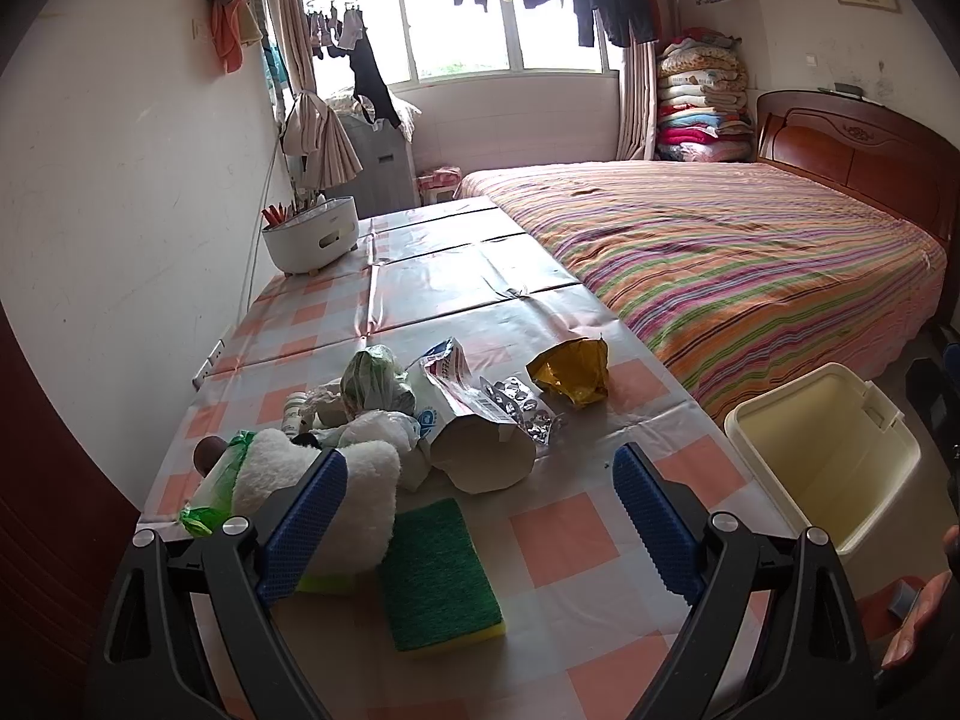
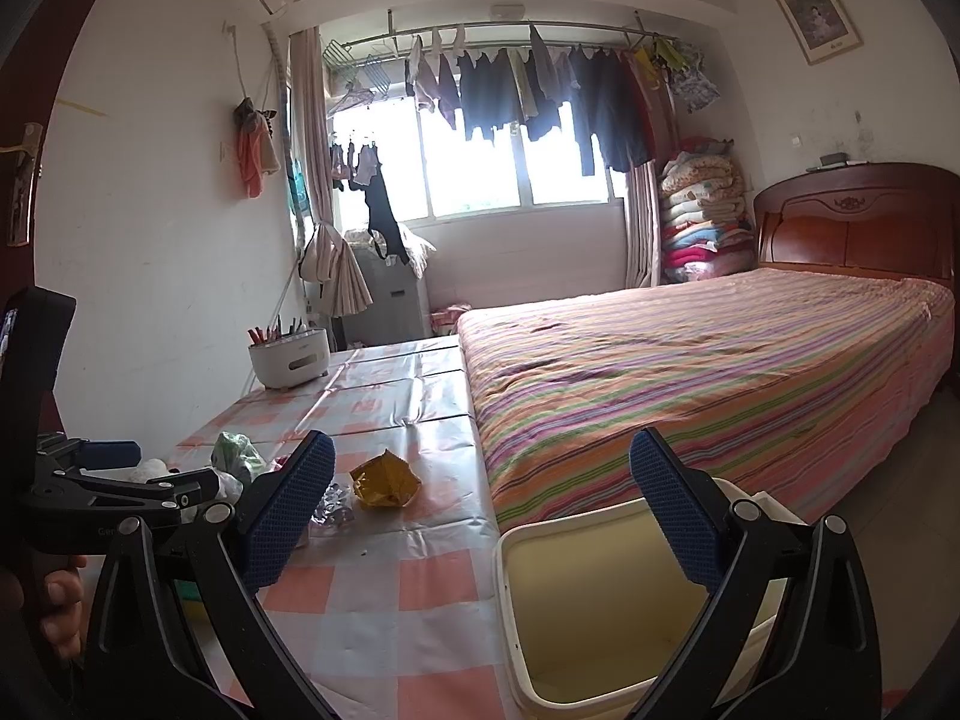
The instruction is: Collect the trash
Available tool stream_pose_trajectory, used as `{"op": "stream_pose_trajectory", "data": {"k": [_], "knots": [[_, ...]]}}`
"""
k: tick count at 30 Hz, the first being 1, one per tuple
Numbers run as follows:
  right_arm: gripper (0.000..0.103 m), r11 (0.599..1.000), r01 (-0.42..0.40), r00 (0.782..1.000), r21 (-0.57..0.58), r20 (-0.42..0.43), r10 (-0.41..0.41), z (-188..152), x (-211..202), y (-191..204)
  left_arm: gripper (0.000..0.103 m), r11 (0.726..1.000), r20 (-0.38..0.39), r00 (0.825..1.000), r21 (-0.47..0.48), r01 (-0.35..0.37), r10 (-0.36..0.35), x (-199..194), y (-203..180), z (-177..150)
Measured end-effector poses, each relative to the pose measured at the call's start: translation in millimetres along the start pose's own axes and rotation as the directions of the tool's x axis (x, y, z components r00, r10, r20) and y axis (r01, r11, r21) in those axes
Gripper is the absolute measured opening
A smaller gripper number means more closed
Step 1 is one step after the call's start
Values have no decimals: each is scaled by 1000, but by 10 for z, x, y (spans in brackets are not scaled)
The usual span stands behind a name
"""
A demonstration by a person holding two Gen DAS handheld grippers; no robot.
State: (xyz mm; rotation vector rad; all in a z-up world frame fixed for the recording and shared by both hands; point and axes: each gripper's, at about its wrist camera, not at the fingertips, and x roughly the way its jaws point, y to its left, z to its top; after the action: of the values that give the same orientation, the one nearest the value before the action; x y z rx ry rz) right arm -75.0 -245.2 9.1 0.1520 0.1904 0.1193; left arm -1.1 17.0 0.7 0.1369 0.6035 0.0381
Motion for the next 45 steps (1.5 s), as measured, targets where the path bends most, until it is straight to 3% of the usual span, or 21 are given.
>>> {"op": "stream_pose_trajectory", "data": {"k": [27,40,45], "knots": [[97,1000,-15,1000,-2,-9,15,-22,27,41,88,1000,4,1000,-10,-17,17,-10,111,-2],[97,988,-138,990,-75,-43,135,-36,175,477,88,995,0,998,-87,-56,57,43,569,12],[97,973,-209,976,-94,-75,203,1,275,658,88,986,25,992,-109,-124,128,45,883,36]]}}
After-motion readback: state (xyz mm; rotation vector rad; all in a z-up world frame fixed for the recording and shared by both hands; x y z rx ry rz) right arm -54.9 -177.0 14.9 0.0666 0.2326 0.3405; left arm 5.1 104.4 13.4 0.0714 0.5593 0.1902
